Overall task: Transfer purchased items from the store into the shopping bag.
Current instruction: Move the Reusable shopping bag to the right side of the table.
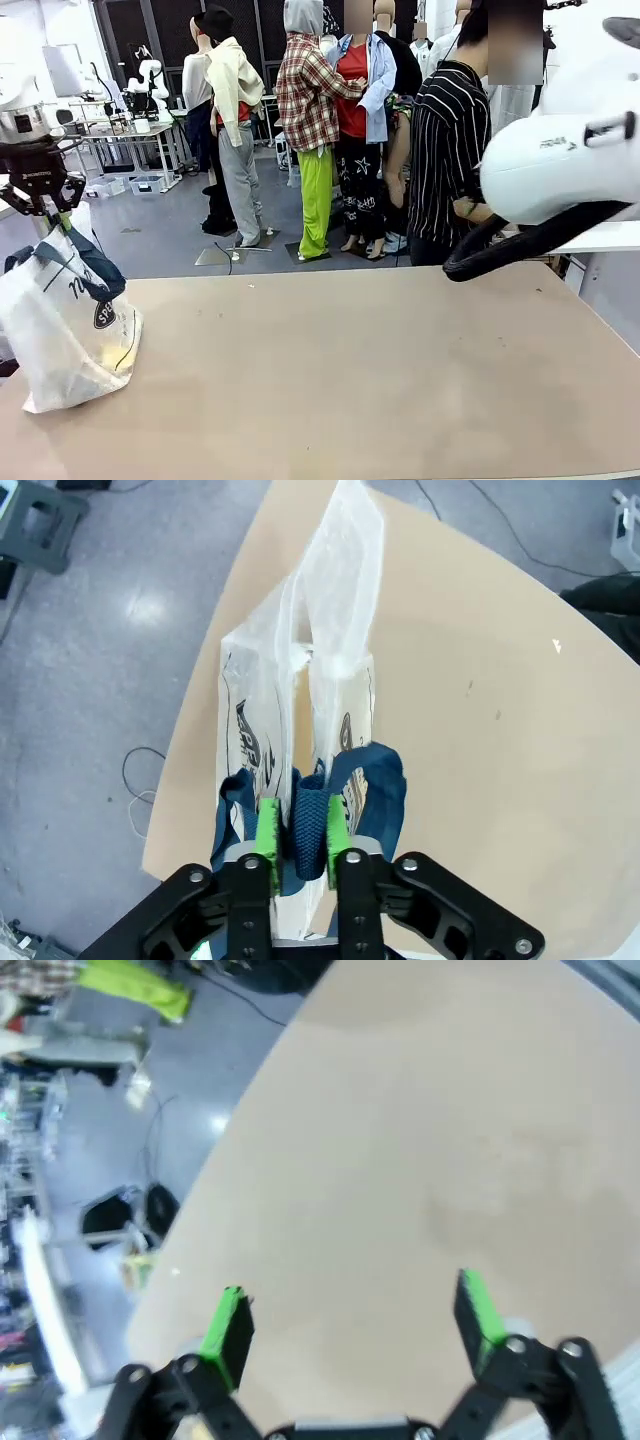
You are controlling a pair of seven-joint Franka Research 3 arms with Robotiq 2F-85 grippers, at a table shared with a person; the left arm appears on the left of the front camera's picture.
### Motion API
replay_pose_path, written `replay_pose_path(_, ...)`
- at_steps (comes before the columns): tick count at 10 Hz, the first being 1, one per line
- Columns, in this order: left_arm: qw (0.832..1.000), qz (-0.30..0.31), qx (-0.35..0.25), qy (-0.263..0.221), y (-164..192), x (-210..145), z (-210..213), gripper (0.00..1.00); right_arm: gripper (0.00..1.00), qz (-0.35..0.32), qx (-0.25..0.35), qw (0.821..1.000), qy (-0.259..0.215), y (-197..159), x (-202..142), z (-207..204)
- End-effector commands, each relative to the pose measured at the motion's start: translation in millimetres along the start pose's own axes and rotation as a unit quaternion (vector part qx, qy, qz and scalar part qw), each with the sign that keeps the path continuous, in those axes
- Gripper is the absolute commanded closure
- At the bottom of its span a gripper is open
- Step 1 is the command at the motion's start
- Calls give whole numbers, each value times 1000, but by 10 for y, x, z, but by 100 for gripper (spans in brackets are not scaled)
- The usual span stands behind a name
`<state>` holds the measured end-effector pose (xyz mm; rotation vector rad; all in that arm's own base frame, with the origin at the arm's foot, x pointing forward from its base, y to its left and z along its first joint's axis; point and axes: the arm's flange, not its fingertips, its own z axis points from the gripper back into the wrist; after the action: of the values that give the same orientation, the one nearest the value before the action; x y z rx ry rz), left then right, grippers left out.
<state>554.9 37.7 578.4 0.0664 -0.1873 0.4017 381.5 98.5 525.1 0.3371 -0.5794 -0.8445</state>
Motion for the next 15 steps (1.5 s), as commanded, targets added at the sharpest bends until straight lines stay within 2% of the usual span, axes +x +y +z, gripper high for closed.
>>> replay_pose_path(1,1000,11,-19,-8,16,71,59,19,0,-62,-17,998,-29,-226,-104,139)
replay_pose_path(2,999,23,-27,-22,46,26,125,0,0,-81,-19,996,-30,-365,-90,145)
replay_pose_path(4,994,54,-69,-71,202,-149,425,0,0,-122,-55,990,-35,-497,57,185)
replay_pose_path(6,985,110,-76,-106,574,-414,682,0,0,-161,-65,984,-34,-604,262,207)
replay_pose_path(9,970,196,-112,-91,1256,-849,470,0,0,-233,-66,970,-21,-961,557,145)
replay_pose_path(12,943,275,-169,-76,1825,-1328,80,0,0,-300,-58,952,-18,-1411,639,161)
replay_pose_path(13,940,284,-175,-71,1882,-1367,-31,0,0,-298,-54,953,-11,-1385,664,68)
replay_pose_path(14,935,295,-185,-65,1895,-1368,-120,0,0,-272,-63,960,-18,-1047,971,273)
replay_pose_path(15,944,285,-154,-60,1901,-1342,25,0,0,-272,-63,960,-18,-1047,971,273)
